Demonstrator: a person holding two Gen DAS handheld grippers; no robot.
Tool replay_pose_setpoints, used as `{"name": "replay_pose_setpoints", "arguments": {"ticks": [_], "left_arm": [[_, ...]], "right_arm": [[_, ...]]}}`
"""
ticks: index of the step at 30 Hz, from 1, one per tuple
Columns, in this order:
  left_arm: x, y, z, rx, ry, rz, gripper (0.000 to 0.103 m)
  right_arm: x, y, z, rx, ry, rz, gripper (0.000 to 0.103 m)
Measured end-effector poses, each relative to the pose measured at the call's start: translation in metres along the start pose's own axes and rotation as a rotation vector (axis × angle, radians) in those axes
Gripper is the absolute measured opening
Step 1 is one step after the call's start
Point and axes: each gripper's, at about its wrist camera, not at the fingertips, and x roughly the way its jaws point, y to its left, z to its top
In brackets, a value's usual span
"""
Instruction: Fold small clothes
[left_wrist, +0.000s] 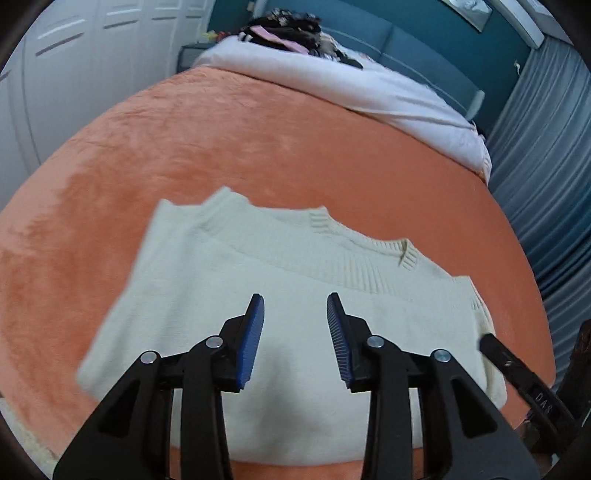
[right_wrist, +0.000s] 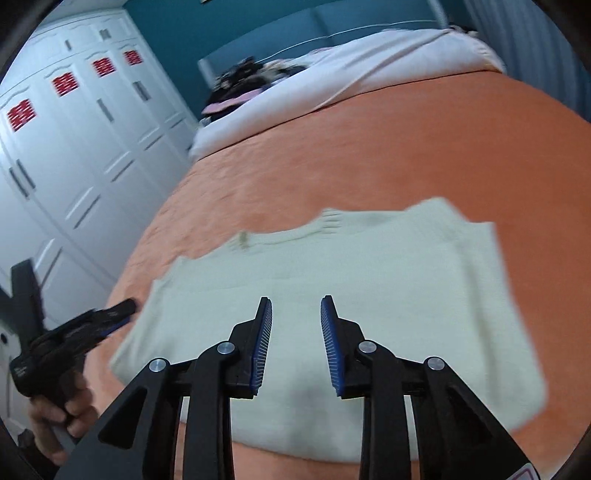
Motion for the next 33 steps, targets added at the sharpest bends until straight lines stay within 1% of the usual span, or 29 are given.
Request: {"name": "replay_pose_setpoints", "arguments": {"ticks": [1,3,4,5,7,8,9,10,11,12,13,14,15,16,17,18,19,20,21,22,23,25,26,27,28,29,30,31,33], "left_arm": [[0.019,-0.008,0.001,0.009,0.030,-0.021,0.034],[0.048,-0.011,0.005,0.030,0.065,0.007,0.034],[0.061,-0.008,0.006,0.044,0.077,0.037,0.035],[0.064,-0.001,0.004,0.047,0.073,0.062,0.033],[0.064,0.016,0.004,0.047,0.037,0.067,0.034],[0.063,0.027,0.005,0.045,0.025,0.080,0.033],[0.060,0.041,0.007,0.040,0.012,0.094,0.033],[0.059,0.057,0.008,0.024,0.004,0.090,0.031],[0.061,0.071,0.012,0.001,0.001,0.047,0.026],[0.060,0.082,0.011,-0.026,-0.008,0.010,0.024],[0.059,0.084,0.010,-0.025,-0.020,0.028,0.026],[0.059,0.083,0.008,-0.004,-0.031,0.100,0.024],[0.059,0.081,0.007,0.000,-0.037,0.108,0.024],[0.056,0.082,0.007,-0.026,-0.043,0.107,0.025],[0.049,0.084,0.007,-0.065,-0.047,0.094,0.034],[0.040,0.085,0.006,-0.095,-0.051,0.083,0.039],[0.026,0.086,0.005,-0.116,-0.067,0.088,0.045],[0.012,0.088,0.002,-0.126,-0.088,0.096,0.055],[-0.004,0.092,-0.003,-0.140,-0.105,0.119,0.062],[-0.016,0.097,-0.008,-0.163,-0.113,0.148,0.073],[-0.026,0.105,-0.016,-0.193,-0.118,0.166,0.074],[-0.037,0.125,-0.033,-0.288,-0.095,0.189,0.076],[-0.038,0.136,-0.043,-0.349,-0.083,0.181,0.076],[-0.036,0.147,-0.052,-0.407,-0.067,0.168,0.077],[-0.032,0.155,-0.060,-0.461,-0.038,0.161,0.077],[-0.026,0.163,-0.069,-0.515,-0.009,0.136,0.077],[-0.022,0.169,-0.076,-0.545,-0.013,0.112,0.077],[-0.024,0.168,-0.078,-0.541,-0.045,0.113,0.078],[-0.021,0.164,-0.075,-0.521,-0.055,0.101,0.078]], "right_arm": [[0.024,0.010,0.005,-0.015,0.040,0.023,0.021],[0.061,0.012,0.010,-0.020,0.116,0.042,0.020],[0.068,0.008,0.012,-0.023,0.129,0.024,0.017],[0.072,-0.006,0.016,-0.029,0.125,-0.017,0.014],[0.054,-0.042,0.014,0.015,0.083,-0.090,0.011],[0.042,-0.070,0.016,0.069,0.060,-0.099,0.006],[0.028,-0.098,0.016,0.122,0.036,-0.159,0.000],[0.017,-0.125,0.016,0.167,0.005,-0.231,0.000],[0.010,-0.145,0.012,0.211,-0.016,-0.233,0.000],[0.006,-0.163,0.008,0.257,-0.024,-0.212,0.000],[0.003,-0.173,0.004,0.272,-0.028,-0.171,0.000],[0.004,-0.171,0.001,0.245,-0.031,-0.172,0.000],[0.006,-0.164,0.001,0.203,-0.032,-0.205,0.000],[0.007,-0.156,0.002,0.166,-0.026,-0.245,0.000],[0.006,-0.147,0.004,0.143,-0.017,-0.284,0.000],[0.003,-0.137,0.007,0.137,-0.012,-0.306,0.000],[-0.006,-0.128,0.005,0.131,-0.021,-0.306,0.007],[-0.012,-0.110,0.006,0.110,-0.036,-0.293,0.014],[-0.014,-0.104,0.012,0.082,-0.039,-0.267,0.015],[-0.014,-0.082,0.011,0.044,-0.034,-0.229,0.015],[-0.004,-0.065,0.016,0.015,-0.025,-0.198,0.015],[0.011,-0.030,0.013,-0.027,0.012,-0.136,0.015],[0.021,-0.015,0.012,-0.042,0.038,-0.108,0.014],[0.035,-0.003,0.012,-0.058,0.060,-0.099,0.014],[0.046,0.006,0.011,-0.078,0.084,-0.108,0.014],[0.061,0.010,0.008,-0.089,0.121,-0.124,0.014],[0.071,0.013,0.004,-0.086,0.164,-0.127,0.014],[0.081,0.011,-0.002,-0.079,0.200,-0.135,0.015],[0.085,0.010,-0.010,-0.084,0.165,-0.134,0.014]]}}
